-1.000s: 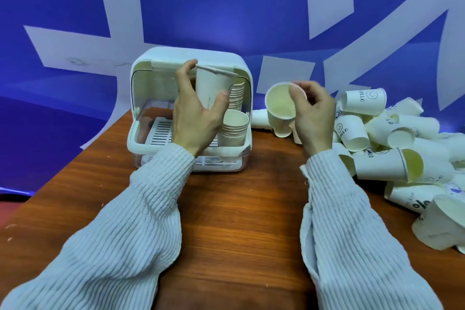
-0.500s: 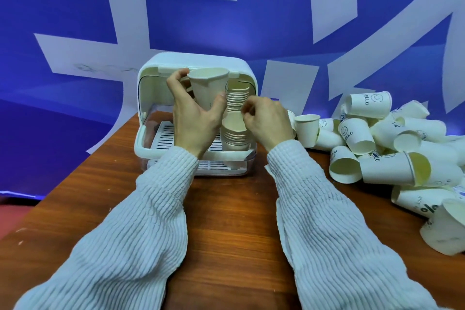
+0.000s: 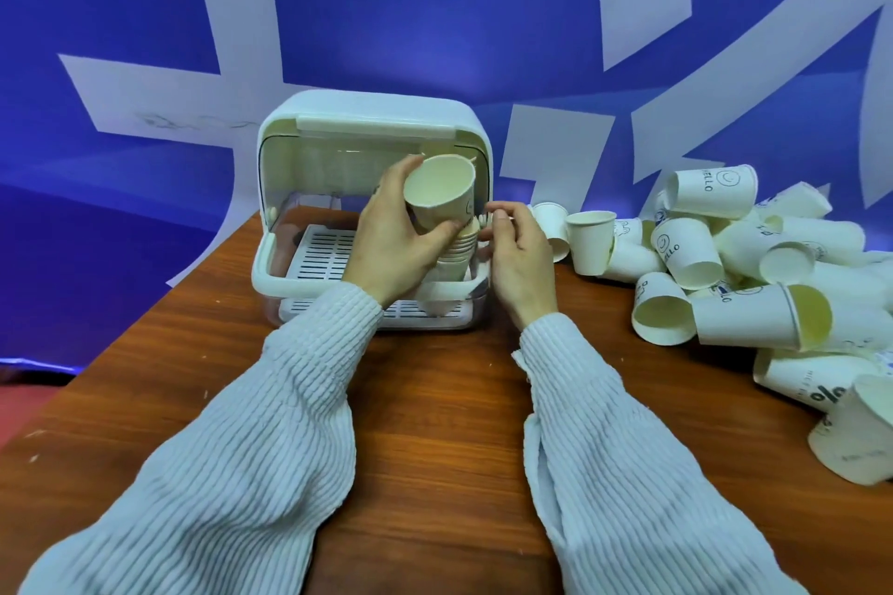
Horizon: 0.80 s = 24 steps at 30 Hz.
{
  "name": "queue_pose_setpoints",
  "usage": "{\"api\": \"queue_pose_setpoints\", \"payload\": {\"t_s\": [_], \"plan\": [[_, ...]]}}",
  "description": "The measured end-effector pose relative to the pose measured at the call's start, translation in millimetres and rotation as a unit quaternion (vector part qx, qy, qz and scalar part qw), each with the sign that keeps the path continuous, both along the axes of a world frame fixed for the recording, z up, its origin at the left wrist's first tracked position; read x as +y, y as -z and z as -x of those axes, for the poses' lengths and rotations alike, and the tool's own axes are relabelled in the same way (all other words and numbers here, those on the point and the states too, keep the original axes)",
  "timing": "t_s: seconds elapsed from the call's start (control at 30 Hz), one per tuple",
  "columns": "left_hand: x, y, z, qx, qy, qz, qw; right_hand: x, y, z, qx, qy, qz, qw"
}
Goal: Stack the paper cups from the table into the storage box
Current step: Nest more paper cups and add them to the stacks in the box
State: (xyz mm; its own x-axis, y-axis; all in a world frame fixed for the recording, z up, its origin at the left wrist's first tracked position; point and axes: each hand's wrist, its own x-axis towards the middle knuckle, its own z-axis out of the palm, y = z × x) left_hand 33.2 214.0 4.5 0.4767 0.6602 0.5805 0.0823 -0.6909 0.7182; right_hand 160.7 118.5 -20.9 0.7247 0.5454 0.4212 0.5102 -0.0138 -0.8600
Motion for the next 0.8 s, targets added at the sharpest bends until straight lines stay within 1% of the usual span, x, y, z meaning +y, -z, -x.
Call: {"api": "queue_pose_setpoints", "payload": {"t_s": [0.07, 0.17, 0.27, 0.3, 0.37, 0.43, 0.5, 0.57, 0.6, 0.7, 0.8], "plan": [[-1.7, -0.3, 0.8, 0.042, -0.007, -0.014, 0.999, -1.4, 1.5, -3.4, 0.024, 0.002, -0.022, 0.999], [-4.1, 1.6, 2.8, 0.118, -0.016, -0.036, 0.992, -1.8, 4.4, -7.2, 0.019, 0.017, -0.049, 0.999], [-1.9, 10.5, 3.2, 0.224, -0.072, -0.138, 0.962, -2.8, 6.7, -12.4, 0.016, 0.051, -0.077, 0.996], [-1.4, 13.7, 3.7, 0.243, -0.091, -0.161, 0.952, -3.5, 8.8, -14.5, 0.015, 0.065, -0.078, 0.995], [0.0, 18.1, 4.4, 0.256, -0.103, -0.17, 0.946, -4.9, 13.9, -19.3, -0.015, 0.112, -0.059, 0.992], [-1.1, 19.0, 3.6, 0.248, -0.096, -0.158, 0.951, -5.3, 20.0, -28.8, -0.069, 0.156, 0.005, 0.985], [-5.5, 19.0, 2.5, 0.237, -0.094, -0.163, 0.953, -3.3, 24.6, -40.8, -0.153, 0.154, 0.142, 0.966], [-10.6, 19.7, 0.8, 0.231, -0.09, -0.173, 0.953, 0.2, 27.8, -52.5, -0.236, 0.134, 0.282, 0.92], [-11.6, 20.4, 0.1, 0.23, -0.087, -0.176, 0.953, 2.1, 29.3, -59.0, -0.264, 0.132, 0.324, 0.899], [-11.0, 21.7, -0.6, 0.225, -0.087, -0.178, 0.954, 1.1, 30.8, -75.2, -0.304, 0.152, 0.388, 0.857], [-10.0, 22.8, -1.1, 0.222, -0.09, -0.18, 0.954, -8.0, 32.8, -86.0, -0.377, 0.195, 0.424, 0.8]]}}
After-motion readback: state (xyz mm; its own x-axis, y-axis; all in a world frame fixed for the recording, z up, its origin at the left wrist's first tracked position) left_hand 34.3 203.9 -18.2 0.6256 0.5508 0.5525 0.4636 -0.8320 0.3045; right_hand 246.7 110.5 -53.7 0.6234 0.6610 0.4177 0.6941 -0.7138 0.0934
